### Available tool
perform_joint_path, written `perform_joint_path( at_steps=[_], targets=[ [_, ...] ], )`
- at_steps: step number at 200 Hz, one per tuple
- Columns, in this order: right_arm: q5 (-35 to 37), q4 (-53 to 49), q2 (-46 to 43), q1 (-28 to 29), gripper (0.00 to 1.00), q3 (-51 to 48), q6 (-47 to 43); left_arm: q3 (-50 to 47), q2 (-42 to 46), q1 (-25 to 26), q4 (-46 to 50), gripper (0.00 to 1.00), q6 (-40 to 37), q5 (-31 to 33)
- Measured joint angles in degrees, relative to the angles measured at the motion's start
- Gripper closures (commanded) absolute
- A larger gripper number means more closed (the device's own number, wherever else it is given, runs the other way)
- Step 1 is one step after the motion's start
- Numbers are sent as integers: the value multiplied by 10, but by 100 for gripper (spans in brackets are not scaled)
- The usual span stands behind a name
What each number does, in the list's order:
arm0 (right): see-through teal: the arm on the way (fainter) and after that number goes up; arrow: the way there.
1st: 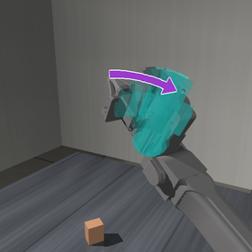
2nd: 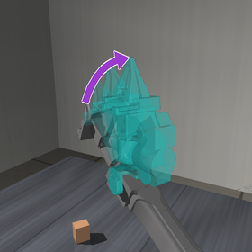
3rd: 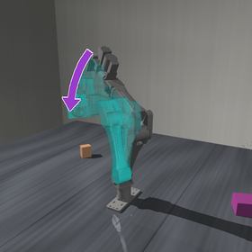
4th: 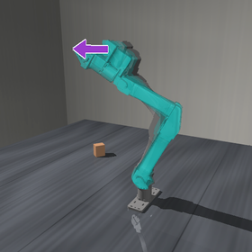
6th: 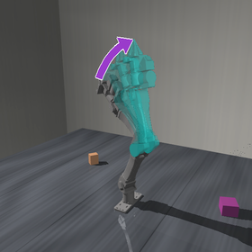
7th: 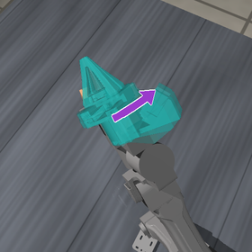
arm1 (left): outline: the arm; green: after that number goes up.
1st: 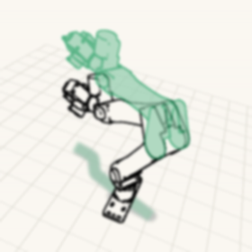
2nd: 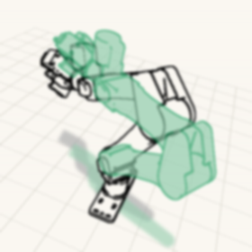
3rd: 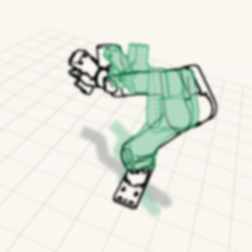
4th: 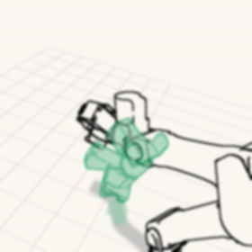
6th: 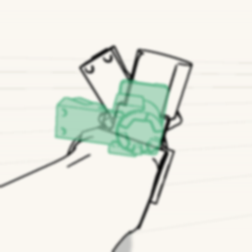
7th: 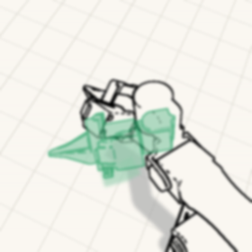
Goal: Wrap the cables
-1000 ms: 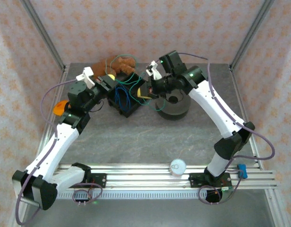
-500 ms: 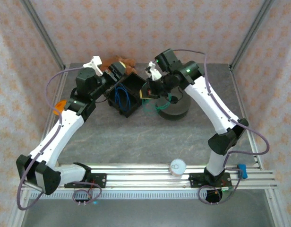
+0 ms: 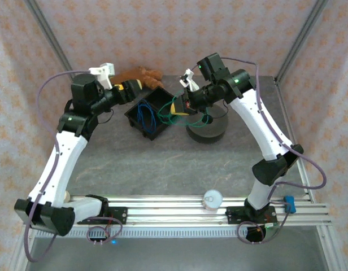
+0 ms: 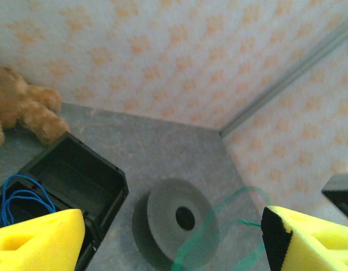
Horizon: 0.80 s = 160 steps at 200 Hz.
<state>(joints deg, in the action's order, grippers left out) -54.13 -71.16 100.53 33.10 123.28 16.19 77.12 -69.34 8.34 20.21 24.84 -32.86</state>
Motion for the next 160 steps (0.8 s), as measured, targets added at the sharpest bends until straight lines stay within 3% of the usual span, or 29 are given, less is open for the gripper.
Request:
perform_joint_path(
  at_steps=[85, 111, 160],
  targets=[
    [-33, -17, 0, 0, 100, 12, -8, 77, -118, 100, 118, 26, -180, -93],
    [-39, -17, 0, 0, 100, 12, -8, 87, -138, 116, 151, 33, -214, -107],
    [-51, -14, -4, 0, 100, 12, -1, 91, -147, 119, 170, 33, -236, -106]
  ],
)
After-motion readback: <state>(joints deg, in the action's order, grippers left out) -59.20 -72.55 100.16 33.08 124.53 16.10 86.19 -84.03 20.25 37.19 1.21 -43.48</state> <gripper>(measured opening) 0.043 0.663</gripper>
